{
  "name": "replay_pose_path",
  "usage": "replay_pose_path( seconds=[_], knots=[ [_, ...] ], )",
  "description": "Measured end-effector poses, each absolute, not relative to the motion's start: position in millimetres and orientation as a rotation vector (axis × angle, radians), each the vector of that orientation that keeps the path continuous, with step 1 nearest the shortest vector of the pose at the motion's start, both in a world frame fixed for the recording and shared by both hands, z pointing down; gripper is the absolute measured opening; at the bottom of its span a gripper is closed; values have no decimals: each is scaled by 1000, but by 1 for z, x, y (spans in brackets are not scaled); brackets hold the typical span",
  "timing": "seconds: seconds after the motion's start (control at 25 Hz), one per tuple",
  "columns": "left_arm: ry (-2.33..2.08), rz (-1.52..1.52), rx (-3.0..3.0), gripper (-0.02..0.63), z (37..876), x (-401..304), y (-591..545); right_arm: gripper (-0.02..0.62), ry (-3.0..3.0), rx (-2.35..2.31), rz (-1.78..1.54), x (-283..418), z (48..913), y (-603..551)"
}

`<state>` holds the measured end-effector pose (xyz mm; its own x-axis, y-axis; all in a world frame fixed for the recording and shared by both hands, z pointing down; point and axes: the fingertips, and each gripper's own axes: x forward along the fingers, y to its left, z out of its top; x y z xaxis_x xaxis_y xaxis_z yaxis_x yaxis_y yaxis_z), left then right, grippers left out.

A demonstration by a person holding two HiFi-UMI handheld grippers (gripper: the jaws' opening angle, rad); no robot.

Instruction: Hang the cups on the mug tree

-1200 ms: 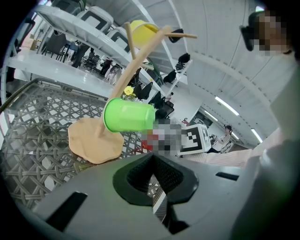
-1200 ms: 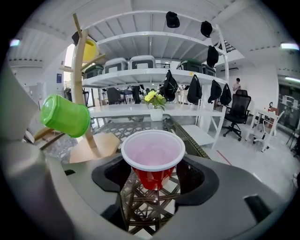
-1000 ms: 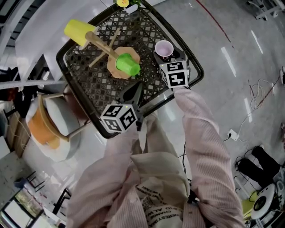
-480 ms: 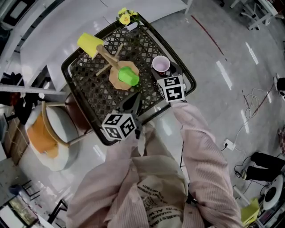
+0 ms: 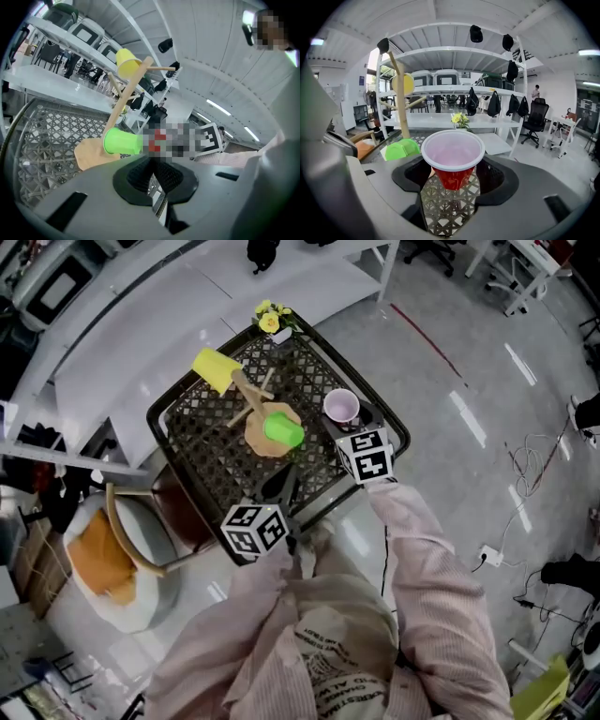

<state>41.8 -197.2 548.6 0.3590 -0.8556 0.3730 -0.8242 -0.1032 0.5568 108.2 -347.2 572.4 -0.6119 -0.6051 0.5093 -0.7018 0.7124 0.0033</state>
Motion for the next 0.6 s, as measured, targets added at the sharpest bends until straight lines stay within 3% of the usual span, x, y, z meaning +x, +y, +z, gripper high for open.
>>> replay_pose_path(
  seconds=[0.6],
  knots=[
    [-1434, -32, 2000, -2, 522, -18, -175, 295, -2399, 1019, 172, 77, 521, -304]
  ],
)
